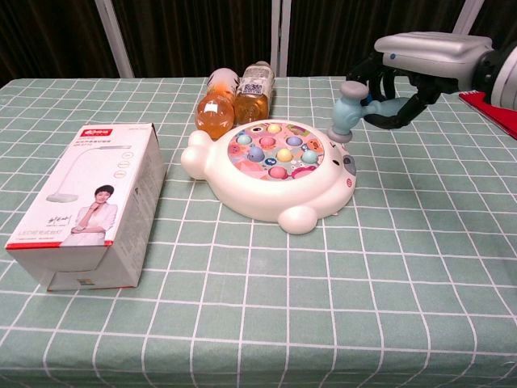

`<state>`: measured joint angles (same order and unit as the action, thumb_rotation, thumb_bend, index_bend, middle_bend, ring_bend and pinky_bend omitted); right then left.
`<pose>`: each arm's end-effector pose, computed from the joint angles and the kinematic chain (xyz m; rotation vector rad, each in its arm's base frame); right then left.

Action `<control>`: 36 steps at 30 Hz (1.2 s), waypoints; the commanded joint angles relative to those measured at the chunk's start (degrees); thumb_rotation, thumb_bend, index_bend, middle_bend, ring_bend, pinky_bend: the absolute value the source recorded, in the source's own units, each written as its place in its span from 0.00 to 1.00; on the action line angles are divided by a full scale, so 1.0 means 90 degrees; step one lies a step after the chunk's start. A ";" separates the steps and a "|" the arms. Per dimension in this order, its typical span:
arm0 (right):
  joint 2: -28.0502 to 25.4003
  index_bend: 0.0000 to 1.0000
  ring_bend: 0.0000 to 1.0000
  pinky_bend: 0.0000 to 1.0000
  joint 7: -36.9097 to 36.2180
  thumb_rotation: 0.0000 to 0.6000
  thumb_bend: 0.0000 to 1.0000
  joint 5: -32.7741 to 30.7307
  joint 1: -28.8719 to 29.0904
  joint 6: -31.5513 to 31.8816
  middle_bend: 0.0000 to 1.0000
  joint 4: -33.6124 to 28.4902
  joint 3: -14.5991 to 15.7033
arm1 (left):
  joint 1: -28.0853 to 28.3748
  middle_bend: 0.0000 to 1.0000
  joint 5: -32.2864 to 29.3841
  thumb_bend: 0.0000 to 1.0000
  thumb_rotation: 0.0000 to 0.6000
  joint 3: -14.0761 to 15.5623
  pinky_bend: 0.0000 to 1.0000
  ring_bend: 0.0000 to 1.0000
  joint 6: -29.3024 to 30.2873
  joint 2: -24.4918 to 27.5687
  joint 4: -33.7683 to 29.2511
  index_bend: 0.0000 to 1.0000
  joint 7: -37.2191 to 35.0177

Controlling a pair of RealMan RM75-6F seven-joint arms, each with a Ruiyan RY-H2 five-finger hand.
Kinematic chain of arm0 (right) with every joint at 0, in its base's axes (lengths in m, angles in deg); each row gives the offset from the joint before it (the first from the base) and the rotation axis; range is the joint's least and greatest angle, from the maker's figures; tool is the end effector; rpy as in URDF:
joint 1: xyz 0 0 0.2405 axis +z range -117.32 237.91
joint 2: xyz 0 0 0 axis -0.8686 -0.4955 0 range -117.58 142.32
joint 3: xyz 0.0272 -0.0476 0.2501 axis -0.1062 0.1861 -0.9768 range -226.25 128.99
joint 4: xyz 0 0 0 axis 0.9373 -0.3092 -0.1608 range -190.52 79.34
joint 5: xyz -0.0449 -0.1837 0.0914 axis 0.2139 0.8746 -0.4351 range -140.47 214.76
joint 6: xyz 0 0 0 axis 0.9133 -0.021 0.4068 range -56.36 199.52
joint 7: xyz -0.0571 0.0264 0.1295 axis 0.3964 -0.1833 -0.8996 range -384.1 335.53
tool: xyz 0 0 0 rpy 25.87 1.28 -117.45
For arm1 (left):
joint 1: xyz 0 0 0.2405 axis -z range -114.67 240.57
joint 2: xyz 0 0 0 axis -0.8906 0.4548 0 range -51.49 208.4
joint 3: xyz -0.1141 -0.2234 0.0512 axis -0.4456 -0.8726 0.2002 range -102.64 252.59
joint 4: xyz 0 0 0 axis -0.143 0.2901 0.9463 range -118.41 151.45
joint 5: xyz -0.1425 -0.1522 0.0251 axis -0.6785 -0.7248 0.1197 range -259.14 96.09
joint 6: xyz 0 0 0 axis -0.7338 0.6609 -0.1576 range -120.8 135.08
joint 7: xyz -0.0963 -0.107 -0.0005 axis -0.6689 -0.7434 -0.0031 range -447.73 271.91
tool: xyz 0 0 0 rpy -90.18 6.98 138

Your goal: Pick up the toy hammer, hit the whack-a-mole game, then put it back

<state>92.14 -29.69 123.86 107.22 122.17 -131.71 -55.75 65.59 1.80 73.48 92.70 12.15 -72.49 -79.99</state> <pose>-0.1514 -0.3760 0.0291 2.0864 -0.7650 1.0089 -0.3333 0.1638 0.1528 -1.3820 -0.8373 -0.7231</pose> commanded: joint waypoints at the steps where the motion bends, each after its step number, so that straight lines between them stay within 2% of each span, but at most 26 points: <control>1: 0.0102 0.67 0.46 0.61 0.0523 1.00 0.46 -0.0315 0.0281 -0.0425 0.56 -0.0207 -0.0130 | -0.0004 0.03 0.0004 0.00 1.00 0.0001 0.00 0.00 0.0000 -0.0022 0.0031 0.14 -0.0036; 9: 0.0323 0.67 0.47 0.61 0.1333 1.00 0.47 -0.0820 0.0489 -0.0829 0.56 -0.0229 -0.0155 | -0.0018 0.03 0.0011 0.00 1.00 0.0001 0.00 0.00 0.0002 -0.0106 0.0183 0.14 -0.0167; 14: 0.0192 0.67 0.47 0.61 0.1289 1.00 0.47 -0.0860 0.0452 -0.0556 0.56 -0.0473 -0.0299 | -0.0052 0.03 0.0008 0.00 1.00 0.0001 0.00 0.00 0.0041 -0.0117 0.0233 0.14 -0.0212; 18: 0.0132 0.67 0.47 0.61 0.1324 1.00 0.47 -0.0924 0.0539 -0.0616 0.56 -0.0555 -0.0363 | -0.0060 0.03 0.0039 0.00 1.00 0.0003 0.00 0.00 0.0068 -0.0106 0.0228 0.14 -0.0204; 28: 0.0689 0.67 0.47 0.61 0.1804 1.00 0.47 -0.1306 0.0940 -0.1131 0.56 -0.0032 -0.0317 | -0.0073 0.03 0.0023 0.00 1.00 0.0005 0.00 0.00 0.0048 -0.0127 0.0260 0.14 -0.0232; 36: 0.0483 0.67 0.47 0.61 0.1603 1.00 0.47 -0.1305 0.0886 -0.0769 0.56 -0.0389 -0.0511 | -0.0124 0.03 0.0028 0.00 1.00 0.0013 0.00 0.00 0.0099 -0.0141 0.0321 0.14 -0.0298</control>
<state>96.95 -14.97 112.09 115.19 114.98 -134.73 -59.98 64.48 2.04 73.59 93.58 10.88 -69.60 -82.66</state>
